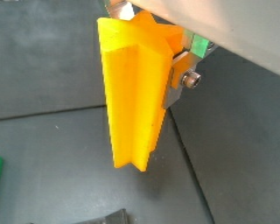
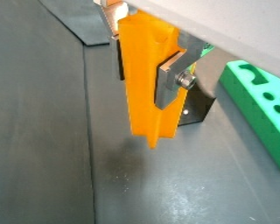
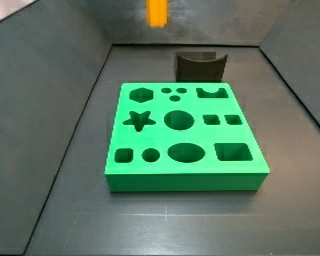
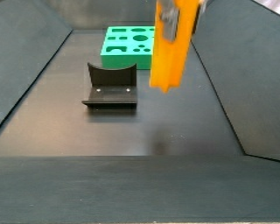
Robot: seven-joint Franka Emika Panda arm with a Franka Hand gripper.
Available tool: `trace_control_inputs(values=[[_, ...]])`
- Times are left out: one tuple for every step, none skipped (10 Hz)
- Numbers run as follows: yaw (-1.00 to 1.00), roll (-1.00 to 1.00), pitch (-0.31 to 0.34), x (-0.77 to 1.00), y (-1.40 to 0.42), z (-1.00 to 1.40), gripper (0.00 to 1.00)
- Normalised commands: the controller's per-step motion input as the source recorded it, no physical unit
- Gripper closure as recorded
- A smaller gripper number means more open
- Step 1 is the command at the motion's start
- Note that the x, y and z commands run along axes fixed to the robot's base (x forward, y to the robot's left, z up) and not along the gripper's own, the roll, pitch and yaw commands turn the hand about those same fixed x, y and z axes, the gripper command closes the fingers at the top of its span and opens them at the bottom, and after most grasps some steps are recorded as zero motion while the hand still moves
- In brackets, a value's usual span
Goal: Pick up the star object. Move up. Move to above the board. Insert the star object.
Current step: Move to above the board.
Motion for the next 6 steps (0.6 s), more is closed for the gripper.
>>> trace_control_inputs(values=[[-0.03, 0.02, 0.038, -0.12, -0.02, 1.0, 1.0], [-0.01, 0.03, 0.046, -0.11, -0.02, 1.0, 1.0], [0.0, 0.04, 0.063, -0.08, -0.01, 1.0, 1.0], [0.01, 0.04, 0.079, -0.06, -0.01, 0.98, 1.0], [0.01, 0.04, 0.088, -0.04, 0.0, 0.88, 1.0], [0.02, 0.05, 0.103, -0.01, 0.0, 0.62, 1.0]])
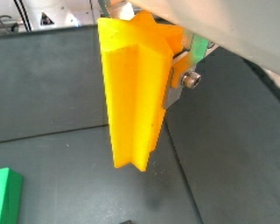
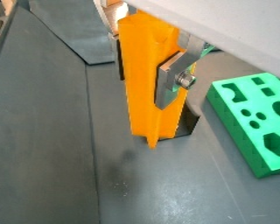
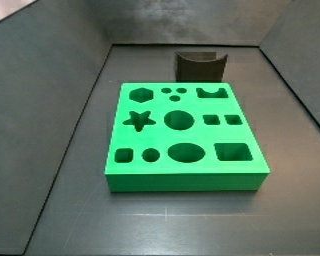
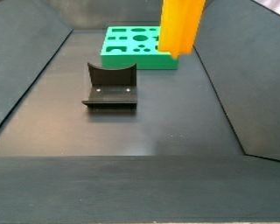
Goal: Pick up the star object. Move up. Move to above the board. Insert the star object.
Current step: Move to above the board.
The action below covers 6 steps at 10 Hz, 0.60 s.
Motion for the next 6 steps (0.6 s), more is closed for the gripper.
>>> trace_control_inputs(values=[[0.02, 0.05, 0.106, 0.0, 0.0, 0.46, 1.0], [0.02, 0.05, 0.106, 0.01, 0.0, 0.31, 1.0], [-1.0, 0.04, 0.118, 0.07, -1.0, 0.04, 1.0], [-1.0, 0.04, 0.111, 0.07, -1.0, 0.02, 1.0], [-1.0, 0.04, 0.103, 0.06, -1.0, 0.02, 1.0], [-1.0, 0.02, 0.088, 0.06, -1.0, 0.03, 1.0]])
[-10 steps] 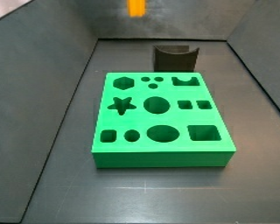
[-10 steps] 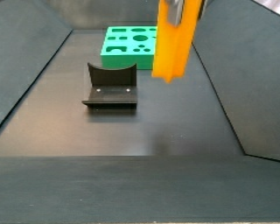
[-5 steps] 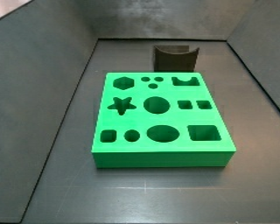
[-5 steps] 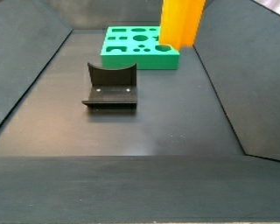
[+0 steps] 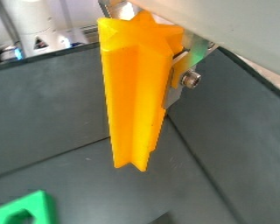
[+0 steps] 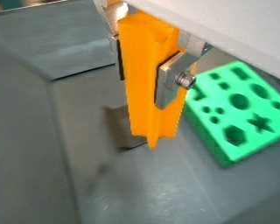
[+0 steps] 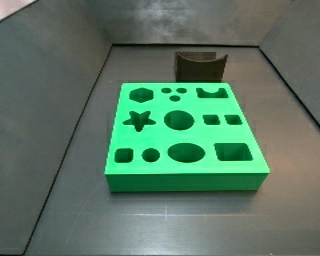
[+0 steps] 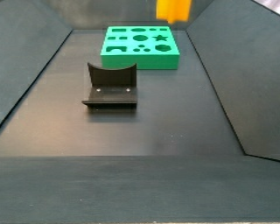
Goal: Pick up the star object. Move up. Move to above the board. Insert the star object.
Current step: Move to above the board.
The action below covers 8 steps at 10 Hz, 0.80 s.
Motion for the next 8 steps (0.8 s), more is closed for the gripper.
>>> trace_control_inputs(values=[[-1.0, 0.02, 0.096, 0.06, -1.0, 0.02, 1.0], [-1.0, 0.01, 0.102, 0.06, -1.0, 0.03, 1.0], [-0.91, -0.01, 0.108, 0.06, -1.0, 0.03, 1.0], [-0.67, -0.03, 0.095, 0.06, -1.0, 0.03, 1.0], [-0.37, -0.04, 0.093, 0.07, -1.0, 0.04, 1.0], [-0.22, -0.05, 0.097, 0.07, -1.0, 0.04, 1.0], [-0.08, -0.03, 0.106, 0.08, -1.0, 0.04, 1.0], [-0.05, -0.02, 0.108, 0.09, -1.0, 0.04, 1.0]])
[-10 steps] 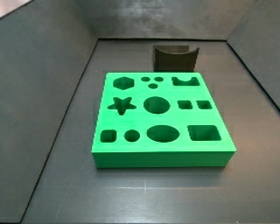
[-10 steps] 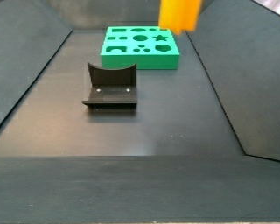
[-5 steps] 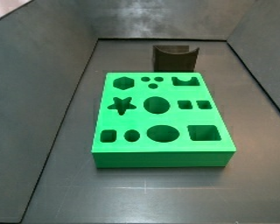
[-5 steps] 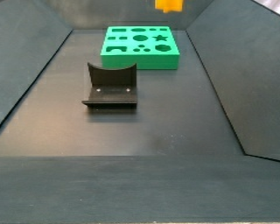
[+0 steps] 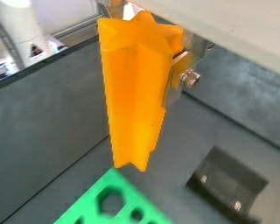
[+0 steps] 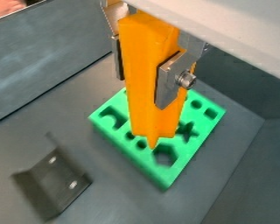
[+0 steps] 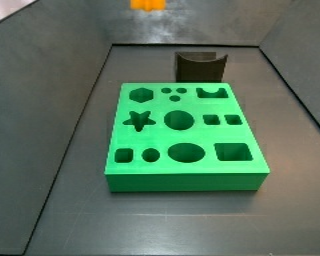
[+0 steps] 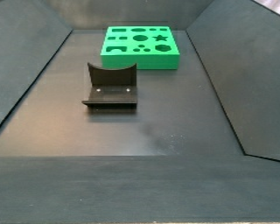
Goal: Pick up the star object. Move up. Move to above the board. Insert the star object.
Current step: Move to above the board, then insert the star object.
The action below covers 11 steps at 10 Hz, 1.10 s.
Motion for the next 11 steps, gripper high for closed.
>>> trace_control_inputs(values=[[-0.02, -0.02, 0.12, 0.11, -1.0, 0.05, 1.0], [-0.02, -0.02, 0.126, 0.11, -1.0, 0.05, 1.0], [0.0, 0.01, 0.133, 0.13, -1.0, 0.06, 1.0], [0.0, 0.0, 0.145, 0.17, -0.97, 0.07, 1.0], [0.01, 0.01, 0.148, 0.14, -0.71, 0.06, 1.0], [0.01, 0.02, 0.142, 0.12, -0.44, 0.05, 1.0], [0.01, 0.02, 0.118, 0.09, -0.25, 0.03, 1.0], [0.0, 0.0, 0.0, 0.0, 0.0, -0.03, 1.0], [0.0, 0.0, 0.0, 0.0, 0.0, -0.02, 1.0], [0.0, -0.01, 0.0, 0.0, 0.0, 0.0, 1.0], [0.0, -0.01, -0.01, 0.0, 0.0, -0.01, 1.0]])
